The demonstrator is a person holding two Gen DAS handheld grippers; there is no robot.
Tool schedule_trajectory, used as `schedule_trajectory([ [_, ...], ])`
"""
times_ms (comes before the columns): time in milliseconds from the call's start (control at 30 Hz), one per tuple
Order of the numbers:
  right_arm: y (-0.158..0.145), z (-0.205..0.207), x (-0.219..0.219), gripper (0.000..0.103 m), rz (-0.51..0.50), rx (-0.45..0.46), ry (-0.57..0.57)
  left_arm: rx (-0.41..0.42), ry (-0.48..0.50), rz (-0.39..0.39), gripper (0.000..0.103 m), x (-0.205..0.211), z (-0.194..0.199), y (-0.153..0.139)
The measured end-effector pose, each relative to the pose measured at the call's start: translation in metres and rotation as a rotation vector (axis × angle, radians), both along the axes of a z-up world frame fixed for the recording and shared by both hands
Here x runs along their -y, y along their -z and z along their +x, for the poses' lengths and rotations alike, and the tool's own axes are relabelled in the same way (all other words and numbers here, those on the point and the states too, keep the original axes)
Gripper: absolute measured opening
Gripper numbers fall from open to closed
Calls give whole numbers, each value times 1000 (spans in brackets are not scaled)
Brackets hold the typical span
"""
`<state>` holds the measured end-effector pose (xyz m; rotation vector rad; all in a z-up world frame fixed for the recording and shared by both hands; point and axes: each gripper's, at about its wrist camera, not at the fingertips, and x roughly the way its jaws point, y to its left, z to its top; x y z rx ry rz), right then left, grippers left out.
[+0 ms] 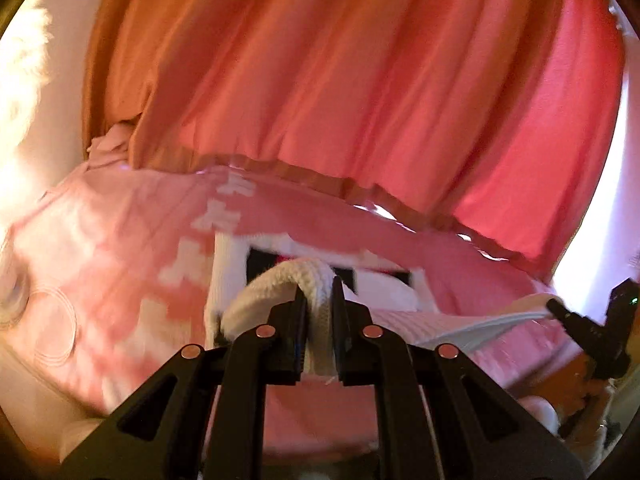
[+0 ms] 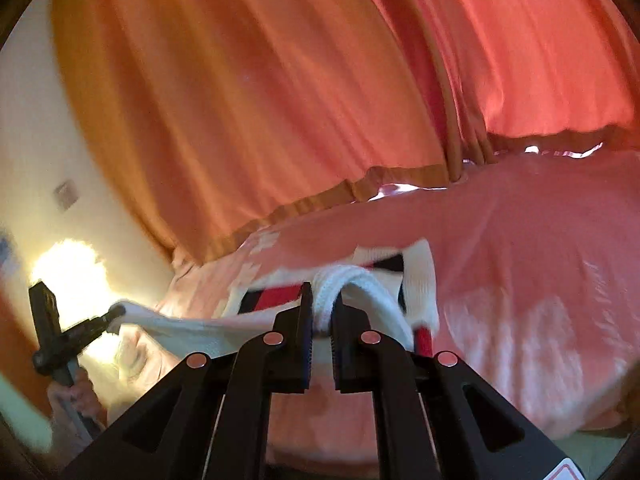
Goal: Fold small clothes
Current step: 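Grasp the sweater hem with both grippers and lift it toward the collar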
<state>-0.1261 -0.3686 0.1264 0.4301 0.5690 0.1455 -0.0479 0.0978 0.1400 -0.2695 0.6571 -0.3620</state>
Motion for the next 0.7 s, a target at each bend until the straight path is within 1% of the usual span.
schedule_trajectory([
  [33,6,29,4,7,0,-34,2,-22,-9,20,10,7,26,6],
  [67,16,62,11,7,13,-67,20,-48,-35,49,10,16,61,18],
  [100,29,92,16,7,36,-110,17,-79,-47,61,10,21,86,29],
  [133,38,111,18,7,36,-141,21,-121,-69,87,10,28,119,46],
  [233,82,182,20,7,9,-262,40,-222,-102,91,10,33,176,88],
  [300,111,211,22,7,4,-327,33,-283,-119,105,10,37,207,117],
  [367,137,230,22,7,-17,-372,39,-314,-119,148,11,42,229,142],
  [467,165,248,22,7,-14,-429,44,-355,-114,172,11,47,240,160],
  [600,173,261,18,9,-37,-450,27,-374,-108,200,13,54,251,170],
  [667,171,266,18,13,-24,-451,21,-404,-107,191,15,53,255,176],
  [700,170,267,19,15,-20,-444,22,-407,-109,180,16,53,256,176],
])
